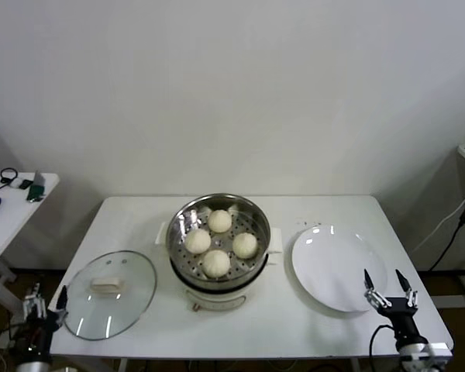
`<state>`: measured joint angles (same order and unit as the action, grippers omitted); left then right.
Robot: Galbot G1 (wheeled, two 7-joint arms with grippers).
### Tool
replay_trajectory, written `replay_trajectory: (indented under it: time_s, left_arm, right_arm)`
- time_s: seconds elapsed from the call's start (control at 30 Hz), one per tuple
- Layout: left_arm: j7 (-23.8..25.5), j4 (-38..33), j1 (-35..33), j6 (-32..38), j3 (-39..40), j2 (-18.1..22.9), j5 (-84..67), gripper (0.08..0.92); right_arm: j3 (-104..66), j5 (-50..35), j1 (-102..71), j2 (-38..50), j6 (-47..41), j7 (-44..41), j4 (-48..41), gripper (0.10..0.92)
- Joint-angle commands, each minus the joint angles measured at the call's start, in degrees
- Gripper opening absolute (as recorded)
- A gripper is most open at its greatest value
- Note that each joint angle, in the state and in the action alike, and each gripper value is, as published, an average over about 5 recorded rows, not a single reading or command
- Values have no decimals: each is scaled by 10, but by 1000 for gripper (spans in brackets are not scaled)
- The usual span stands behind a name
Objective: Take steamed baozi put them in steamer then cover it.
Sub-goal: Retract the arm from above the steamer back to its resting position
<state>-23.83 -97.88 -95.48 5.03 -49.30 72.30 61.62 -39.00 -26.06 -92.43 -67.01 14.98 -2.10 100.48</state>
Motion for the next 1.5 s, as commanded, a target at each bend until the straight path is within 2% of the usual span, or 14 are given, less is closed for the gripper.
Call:
replay_trajectory:
  time_s: [0.03, 0.33, 1.07, 1.5]
  left_arm:
    - [-9, 19, -6, -4, 26, 17, 85, 823]
    - [14, 13, 10, -6, 46, 23, 79, 823]
    - [34, 69, 82, -8, 79, 21, 97, 823]
    - [35, 147, 147, -4, 93, 8, 125, 823]
  right_arm:
    - [13, 26, -10, -32, 13, 11, -2, 823]
    - [12, 28, -15, -33, 17, 10, -5, 823]
    - [1, 26, -26, -42, 24, 9, 1, 823]
    - [-9, 28, -37, -50, 25, 8, 21, 823]
